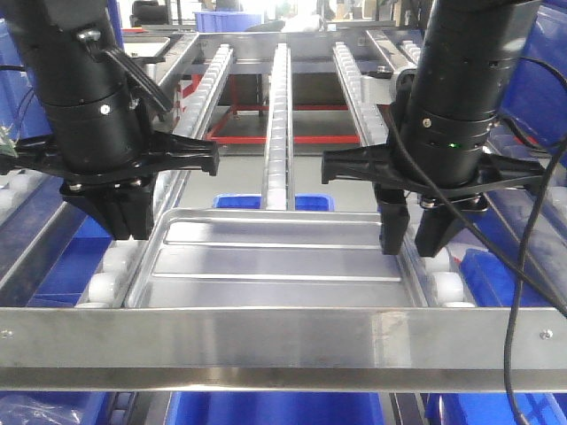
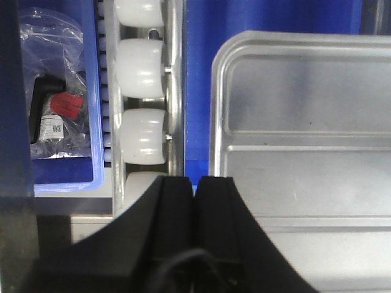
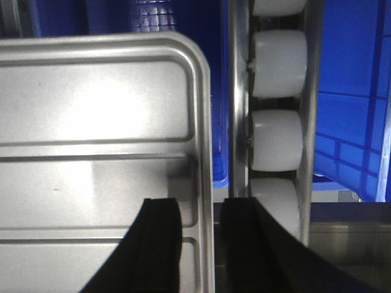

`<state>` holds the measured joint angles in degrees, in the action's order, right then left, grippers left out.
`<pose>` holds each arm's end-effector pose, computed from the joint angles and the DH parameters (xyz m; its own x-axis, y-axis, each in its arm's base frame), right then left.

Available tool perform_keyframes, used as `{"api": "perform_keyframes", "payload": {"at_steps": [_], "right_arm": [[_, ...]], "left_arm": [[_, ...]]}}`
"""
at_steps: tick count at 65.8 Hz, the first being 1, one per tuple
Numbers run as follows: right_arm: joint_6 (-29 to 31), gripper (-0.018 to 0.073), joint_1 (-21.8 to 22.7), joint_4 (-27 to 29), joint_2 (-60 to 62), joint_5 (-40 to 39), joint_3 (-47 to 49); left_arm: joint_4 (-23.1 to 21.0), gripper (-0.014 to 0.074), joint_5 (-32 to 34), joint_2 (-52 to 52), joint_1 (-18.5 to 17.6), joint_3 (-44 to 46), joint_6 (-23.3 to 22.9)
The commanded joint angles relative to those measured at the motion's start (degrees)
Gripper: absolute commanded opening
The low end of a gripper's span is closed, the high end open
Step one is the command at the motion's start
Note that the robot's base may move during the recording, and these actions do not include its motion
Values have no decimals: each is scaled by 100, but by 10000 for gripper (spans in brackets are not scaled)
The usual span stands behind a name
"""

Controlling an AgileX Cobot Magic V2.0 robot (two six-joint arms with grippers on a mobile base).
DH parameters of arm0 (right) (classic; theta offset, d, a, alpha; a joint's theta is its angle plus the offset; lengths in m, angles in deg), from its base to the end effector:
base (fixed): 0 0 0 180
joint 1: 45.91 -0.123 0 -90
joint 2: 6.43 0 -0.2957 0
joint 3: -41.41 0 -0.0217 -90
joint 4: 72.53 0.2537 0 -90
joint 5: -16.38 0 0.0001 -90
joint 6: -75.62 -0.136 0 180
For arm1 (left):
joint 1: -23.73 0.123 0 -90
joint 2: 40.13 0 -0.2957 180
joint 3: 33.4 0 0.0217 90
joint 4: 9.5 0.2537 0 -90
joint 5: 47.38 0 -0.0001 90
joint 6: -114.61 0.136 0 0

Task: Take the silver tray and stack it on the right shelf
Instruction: 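Lower both open grippers over the tray's side rims, then close both grippers on the tray's opposite side rims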

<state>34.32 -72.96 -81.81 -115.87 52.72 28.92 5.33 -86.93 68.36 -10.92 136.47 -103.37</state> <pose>0.3408 0.1594 0.1606 -0.9198 0.1521 -0.3617 0.1095 0.9847 0.1356 0.3242 -0.1971 0.1772 -0.9058 0.0920 -0.4136 0.1181 0.9923 -0.0379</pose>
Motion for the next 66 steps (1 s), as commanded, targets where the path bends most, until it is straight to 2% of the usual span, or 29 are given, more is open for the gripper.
{"api": "perform_keyframes", "payload": {"at_steps": [1, 6, 10, 23, 66], "right_arm": [[59, 347, 8, -58, 252, -186, 182], [59, 347, 8, -58, 252, -181, 182], [59, 347, 8, -58, 252, -181, 182], [59, 347, 8, -58, 248, -186, 182], [59, 344, 8, -58, 32, -365, 182]], "left_arm": [[46, 115, 66, -245, -17, 179, -7], [14, 256, 102, -245, -17, 179, -7], [-68, 297, 189, -223, -17, 179, -7], [-175, 252, 252, -66, -17, 179, -7], [-175, 244, 255, 190, -17, 191, -7]]}}
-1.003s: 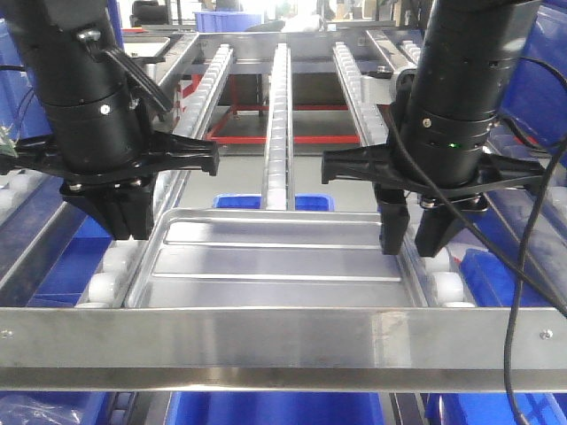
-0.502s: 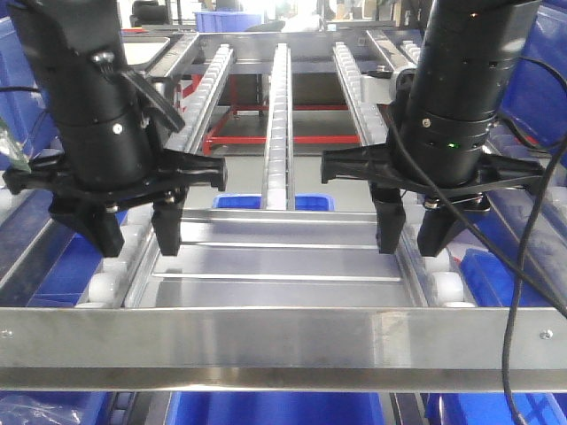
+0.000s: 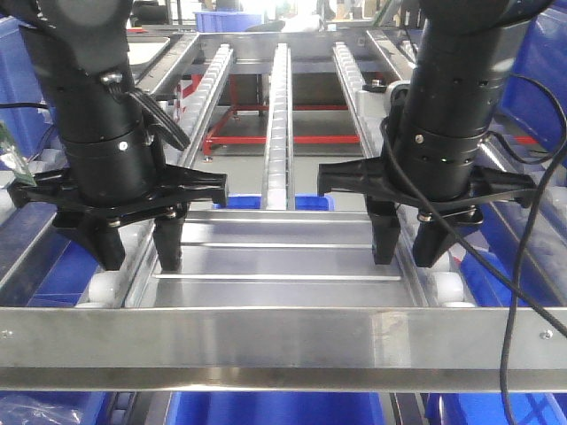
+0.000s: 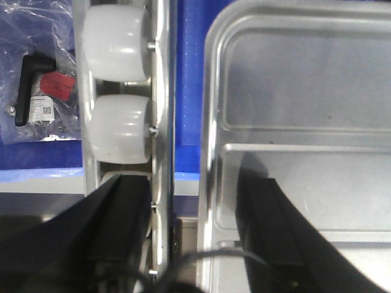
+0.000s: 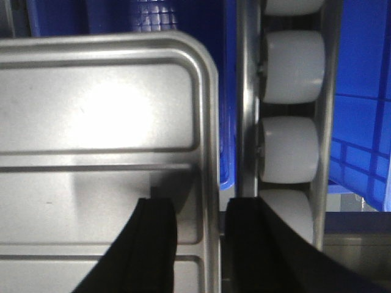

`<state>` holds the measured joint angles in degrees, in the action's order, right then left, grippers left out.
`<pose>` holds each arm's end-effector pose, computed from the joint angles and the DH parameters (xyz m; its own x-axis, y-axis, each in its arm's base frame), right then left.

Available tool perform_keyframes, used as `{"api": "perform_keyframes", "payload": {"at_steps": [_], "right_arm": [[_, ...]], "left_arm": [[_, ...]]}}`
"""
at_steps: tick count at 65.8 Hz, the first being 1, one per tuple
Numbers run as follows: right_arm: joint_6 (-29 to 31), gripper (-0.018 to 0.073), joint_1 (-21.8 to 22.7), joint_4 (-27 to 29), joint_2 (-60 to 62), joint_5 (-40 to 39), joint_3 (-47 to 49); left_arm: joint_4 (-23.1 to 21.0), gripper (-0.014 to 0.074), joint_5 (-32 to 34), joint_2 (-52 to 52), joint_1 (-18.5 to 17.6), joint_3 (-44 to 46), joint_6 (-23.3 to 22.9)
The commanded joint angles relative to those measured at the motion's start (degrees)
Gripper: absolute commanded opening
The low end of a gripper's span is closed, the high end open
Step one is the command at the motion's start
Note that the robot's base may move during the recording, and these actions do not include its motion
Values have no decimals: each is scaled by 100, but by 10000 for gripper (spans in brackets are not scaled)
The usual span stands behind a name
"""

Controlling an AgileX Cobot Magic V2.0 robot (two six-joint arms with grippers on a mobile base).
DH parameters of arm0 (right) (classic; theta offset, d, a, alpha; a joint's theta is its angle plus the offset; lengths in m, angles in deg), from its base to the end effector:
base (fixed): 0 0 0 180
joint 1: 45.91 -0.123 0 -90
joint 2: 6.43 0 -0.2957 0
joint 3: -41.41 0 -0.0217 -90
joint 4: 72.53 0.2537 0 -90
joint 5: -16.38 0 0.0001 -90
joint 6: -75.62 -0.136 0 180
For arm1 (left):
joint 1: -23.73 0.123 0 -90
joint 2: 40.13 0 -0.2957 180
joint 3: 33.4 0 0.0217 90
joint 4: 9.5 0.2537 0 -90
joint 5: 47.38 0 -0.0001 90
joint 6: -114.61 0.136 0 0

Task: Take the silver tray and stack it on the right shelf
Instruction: 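Close both grippers on the tray's opposite side rims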

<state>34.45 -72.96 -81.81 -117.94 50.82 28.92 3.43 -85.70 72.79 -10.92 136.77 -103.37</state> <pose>0.3453 0.1624 0.1485 -0.9223 0.1461 -0.3579 0.1036 0.9854 0.1354 0.3278 -0.2036 0.1495 -0.9300 0.0819 -0.3583 0.1033 0.9938 -0.0410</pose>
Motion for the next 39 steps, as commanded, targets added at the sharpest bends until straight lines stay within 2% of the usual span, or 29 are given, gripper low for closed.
{"api": "perform_keyframes", "payload": {"at_steps": [1, 39], "right_arm": [[47, 344, 8, -58, 240, -175, 182], [47, 344, 8, -62, 216, -250, 182]], "left_arm": [[15, 244, 132, -253, -17, 162, -7], [15, 244, 218, -253, -17, 162, -7]]}}
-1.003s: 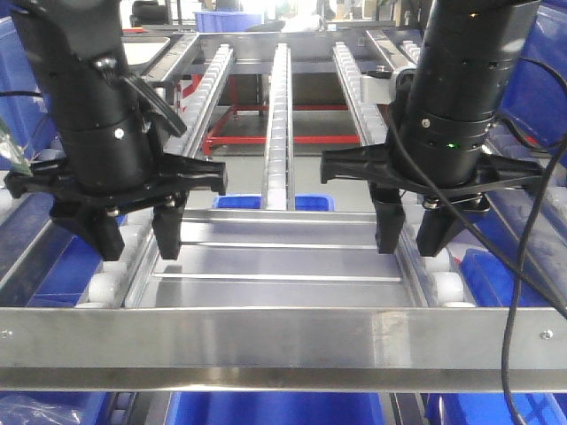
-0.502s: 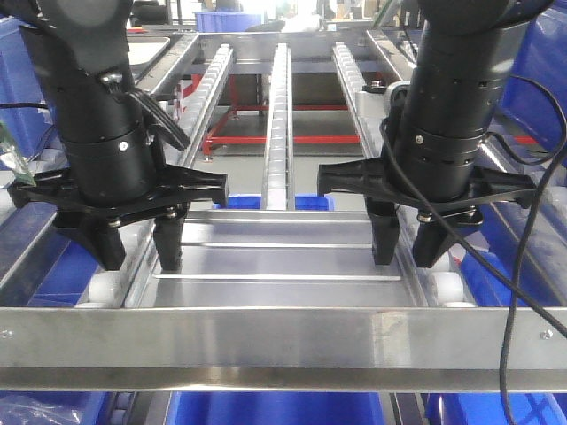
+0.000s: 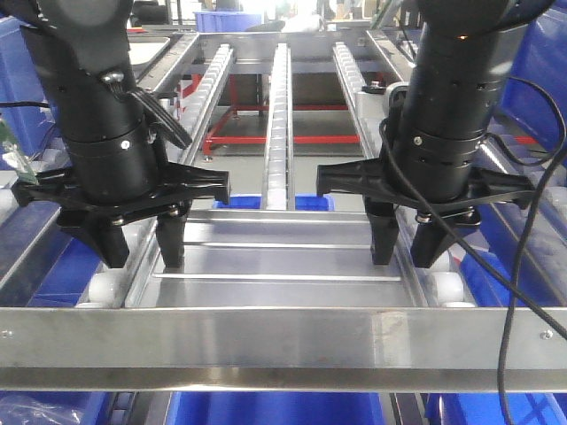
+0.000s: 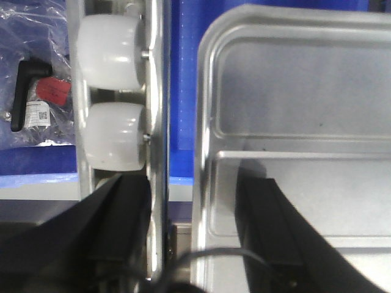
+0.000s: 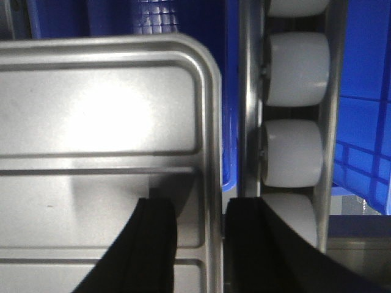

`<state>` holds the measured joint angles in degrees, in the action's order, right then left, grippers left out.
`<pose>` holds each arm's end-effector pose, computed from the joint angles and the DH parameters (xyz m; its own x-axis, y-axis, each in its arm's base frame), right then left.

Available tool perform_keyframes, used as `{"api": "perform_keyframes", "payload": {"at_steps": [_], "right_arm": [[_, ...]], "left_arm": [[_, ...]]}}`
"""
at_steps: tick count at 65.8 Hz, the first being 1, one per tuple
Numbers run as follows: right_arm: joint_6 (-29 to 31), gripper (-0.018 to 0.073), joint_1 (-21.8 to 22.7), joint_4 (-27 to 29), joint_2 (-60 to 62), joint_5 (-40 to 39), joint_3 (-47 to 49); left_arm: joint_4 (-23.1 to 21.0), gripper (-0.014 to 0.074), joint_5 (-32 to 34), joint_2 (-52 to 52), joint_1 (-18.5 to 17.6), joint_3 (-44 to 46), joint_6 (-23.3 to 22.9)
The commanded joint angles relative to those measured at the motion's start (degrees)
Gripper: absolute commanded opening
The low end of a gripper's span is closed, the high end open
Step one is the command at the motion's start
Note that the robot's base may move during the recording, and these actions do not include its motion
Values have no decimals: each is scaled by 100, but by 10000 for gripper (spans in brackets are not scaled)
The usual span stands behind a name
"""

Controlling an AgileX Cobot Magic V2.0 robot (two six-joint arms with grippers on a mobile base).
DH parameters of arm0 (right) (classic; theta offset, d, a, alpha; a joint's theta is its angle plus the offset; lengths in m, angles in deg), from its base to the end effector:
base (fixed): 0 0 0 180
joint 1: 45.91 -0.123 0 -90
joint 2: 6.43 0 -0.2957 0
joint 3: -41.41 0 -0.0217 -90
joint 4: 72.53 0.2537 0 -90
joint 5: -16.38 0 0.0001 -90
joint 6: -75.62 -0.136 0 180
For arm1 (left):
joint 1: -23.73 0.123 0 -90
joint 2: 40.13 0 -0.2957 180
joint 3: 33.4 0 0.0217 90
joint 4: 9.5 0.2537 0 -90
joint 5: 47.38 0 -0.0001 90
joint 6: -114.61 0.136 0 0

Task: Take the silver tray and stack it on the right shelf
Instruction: 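Close both grippers on the tray's opposite side rims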

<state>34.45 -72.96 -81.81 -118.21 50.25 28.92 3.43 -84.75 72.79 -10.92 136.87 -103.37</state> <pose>0.3464 0.1631 0.1472 -0.9210 0.1460 -0.3612 0.1017 0.9851 0.1389 0.3297 -0.2054 0.1507 -0.9248 0.0805 -0.3719 0.1070 0.9929 -0.0513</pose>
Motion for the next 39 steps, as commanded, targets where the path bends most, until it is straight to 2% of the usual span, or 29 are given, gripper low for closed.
{"api": "perform_keyframes", "payload": {"at_steps": [1, 39], "right_arm": [[47, 344, 8, -62, 236, -193, 182], [47, 340, 25, -62, 149, -219, 182]], "left_arm": [[15, 244, 123, -253, -17, 152, -7], [67, 243, -1, -191, -17, 152, -7]]}}
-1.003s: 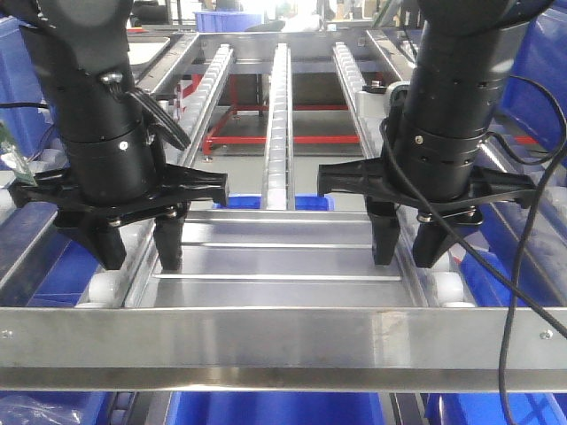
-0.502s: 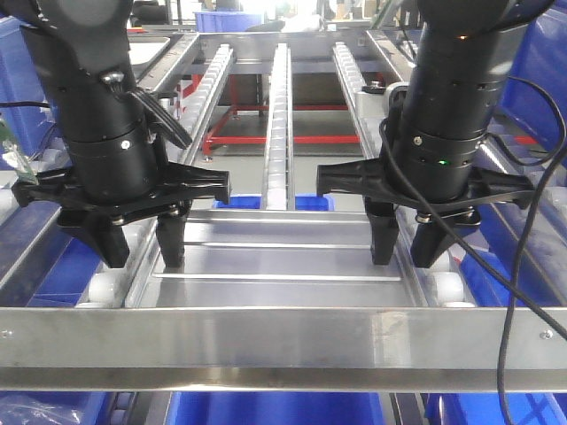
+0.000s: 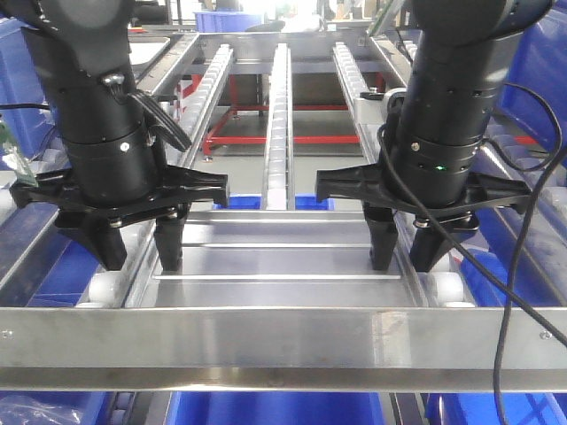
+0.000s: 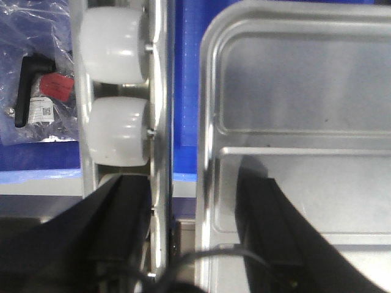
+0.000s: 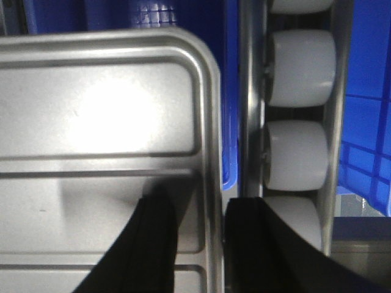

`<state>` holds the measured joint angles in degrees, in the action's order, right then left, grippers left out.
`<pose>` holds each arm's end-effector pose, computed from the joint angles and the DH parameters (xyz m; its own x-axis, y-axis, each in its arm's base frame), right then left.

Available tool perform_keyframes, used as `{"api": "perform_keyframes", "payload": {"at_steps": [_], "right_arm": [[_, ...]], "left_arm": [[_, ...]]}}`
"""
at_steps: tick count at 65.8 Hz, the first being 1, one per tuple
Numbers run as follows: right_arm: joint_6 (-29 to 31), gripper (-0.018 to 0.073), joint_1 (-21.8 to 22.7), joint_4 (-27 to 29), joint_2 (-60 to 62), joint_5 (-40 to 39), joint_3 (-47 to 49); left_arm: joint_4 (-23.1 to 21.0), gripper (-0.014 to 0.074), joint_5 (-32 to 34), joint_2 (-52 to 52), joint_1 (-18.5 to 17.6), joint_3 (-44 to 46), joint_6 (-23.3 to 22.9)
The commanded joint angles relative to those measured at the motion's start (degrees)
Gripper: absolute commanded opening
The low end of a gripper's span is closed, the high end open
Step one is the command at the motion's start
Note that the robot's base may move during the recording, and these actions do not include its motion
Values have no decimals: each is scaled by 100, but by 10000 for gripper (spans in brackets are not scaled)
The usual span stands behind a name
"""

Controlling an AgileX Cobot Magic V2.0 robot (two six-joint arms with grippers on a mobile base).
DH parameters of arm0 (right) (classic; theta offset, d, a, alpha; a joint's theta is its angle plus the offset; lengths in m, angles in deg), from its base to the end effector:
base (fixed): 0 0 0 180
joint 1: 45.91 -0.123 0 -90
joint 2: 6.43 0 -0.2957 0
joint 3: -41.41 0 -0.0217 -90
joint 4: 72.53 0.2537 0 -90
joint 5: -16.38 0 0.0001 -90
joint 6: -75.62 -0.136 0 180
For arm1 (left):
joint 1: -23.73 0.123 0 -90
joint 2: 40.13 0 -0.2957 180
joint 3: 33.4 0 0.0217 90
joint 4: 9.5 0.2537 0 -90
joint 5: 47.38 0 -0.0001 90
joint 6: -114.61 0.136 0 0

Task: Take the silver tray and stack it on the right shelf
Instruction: 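Close both grippers on the tray's opposite side rims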

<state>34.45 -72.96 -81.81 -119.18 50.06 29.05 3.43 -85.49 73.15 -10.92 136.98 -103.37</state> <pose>0.3476 0.1638 0.1415 -0.9247 0.1439 -0.3525 0.1027 0.9858 0.1330 0.3290 -0.2046 0.1482 -0.9297 0.0822 -0.3589 0.1040 0.9937 -0.0419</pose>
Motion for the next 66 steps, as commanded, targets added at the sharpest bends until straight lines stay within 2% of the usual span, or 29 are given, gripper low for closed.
{"api": "perform_keyframes", "payload": {"at_steps": [1, 13, 18, 22, 31, 34, 36, 66], "right_arm": [[47, 340, 25, -62, 246, -199, 168], [47, 335, 25, -62, 246, -207, 168], [47, 272, 25, -62, 246, -210, 168], [47, 212, 25, -62, 246, -210, 168], [47, 89, 25, -62, 246, -210, 168], [47, 67, 25, -62, 246, -210, 168], [47, 71, 25, -62, 246, -213, 168], [47, 70, 25, -95, 246, -202, 168]], "left_arm": [[67, 243, 74, -226, -17, 141, -7], [56, 243, 74, -226, -17, 141, -7], [56, 240, 74, -226, -17, 141, -7], [56, 206, 74, -226, -17, 141, -7], [56, 11, 74, -226, -17, 141, -7], [56, -76, 74, -226, -17, 141, -7], [56, -101, 74, -226, -17, 141, -7], [56, -94, 89, -226, -17, 141, -7]]}}
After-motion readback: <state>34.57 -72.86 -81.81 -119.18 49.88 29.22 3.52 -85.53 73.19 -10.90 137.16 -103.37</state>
